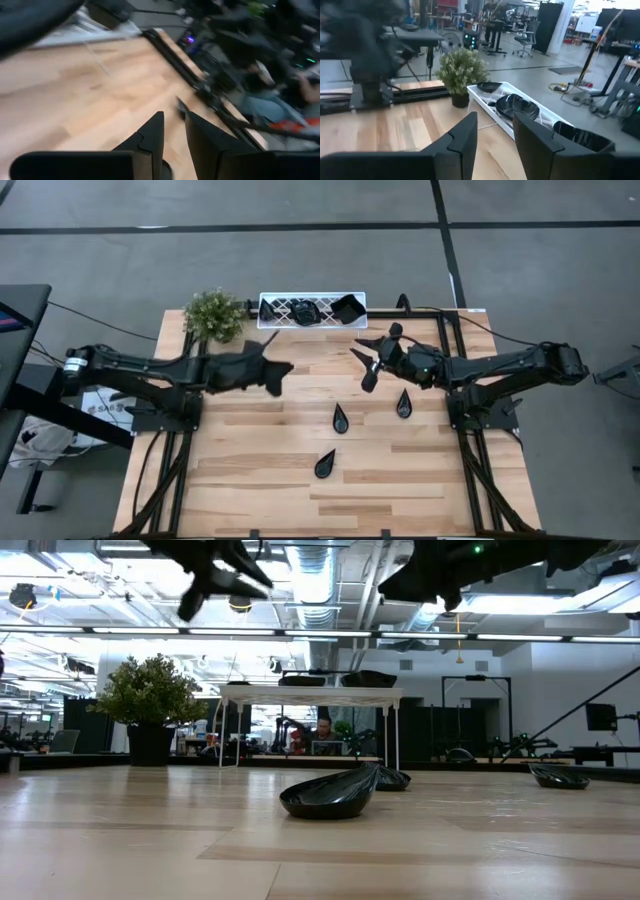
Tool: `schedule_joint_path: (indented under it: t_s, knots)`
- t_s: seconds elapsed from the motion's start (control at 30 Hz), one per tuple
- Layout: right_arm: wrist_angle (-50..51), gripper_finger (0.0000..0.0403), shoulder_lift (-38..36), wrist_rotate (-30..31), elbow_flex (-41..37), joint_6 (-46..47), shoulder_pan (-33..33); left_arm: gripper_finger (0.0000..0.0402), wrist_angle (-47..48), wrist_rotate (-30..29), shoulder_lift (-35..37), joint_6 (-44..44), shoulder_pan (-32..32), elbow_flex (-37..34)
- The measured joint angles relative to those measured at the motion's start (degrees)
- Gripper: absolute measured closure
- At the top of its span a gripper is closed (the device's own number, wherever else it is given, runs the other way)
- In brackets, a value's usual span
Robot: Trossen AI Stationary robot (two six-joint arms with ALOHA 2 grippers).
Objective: Pick & Place Mini shaped plates
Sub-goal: Stack the right drop shaped plate on the top of the drop shaped plates on the shelf
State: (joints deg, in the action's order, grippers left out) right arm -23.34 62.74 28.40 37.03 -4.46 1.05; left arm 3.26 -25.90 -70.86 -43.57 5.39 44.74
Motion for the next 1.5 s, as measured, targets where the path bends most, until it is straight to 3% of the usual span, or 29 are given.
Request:
schedule_joint_path:
  t_s: [0.23,0.43,0.6,0.7,0.8,1.0,1.27,1.5]
  knots:
    - [1.18,0.0282,0.00,0.95,2.80,-6.88,-4.29,0.0321,-0.36,-5.20,4.86,-0.42,9.90,-1.30]
    - [6.09,0.0282,0.00,9.82,7.37,-5.26,-7.62,0.0321,-0.84,-10.05,5.98,-0.32,16.68,-1.52]
    - [17.45,0.0282,0.11,14.79,12.09,0.02,-10.50,0.0321,-0.78,-10.13,5.96,0.11,19.90,-1.52]
    - [28.80,0.0282,0.95,21.11,15.96,6.78,-12.89,0.0321,-0.78,-10.13,5.96,0.17,21.52,-1.52]
    - [40.47,0.0282,1.94,22.46,20.06,15.65,-14.83,0.0321,-0.76,-10.12,5.96,0.16,22.94,-1.52]
    - [54.49,0.0282,3.65,15.73,26.24,33.68,-17.17,0.0321,-0.78,-9.89,5.96,-3.50,27.31,-1.49]
    - [56.49,0.0282,6.54,-5.79,26.78,45.42,-18.10,0.0321,-0.78,-9.64,5.96,-3.31,31.57,-1.47]
    - [56.42,0.0282,15.65,-7.33,26.78,48.27,-19.87,0.0321,-0.79,-11.87,5.94,-3.79,31.73,-1.45]
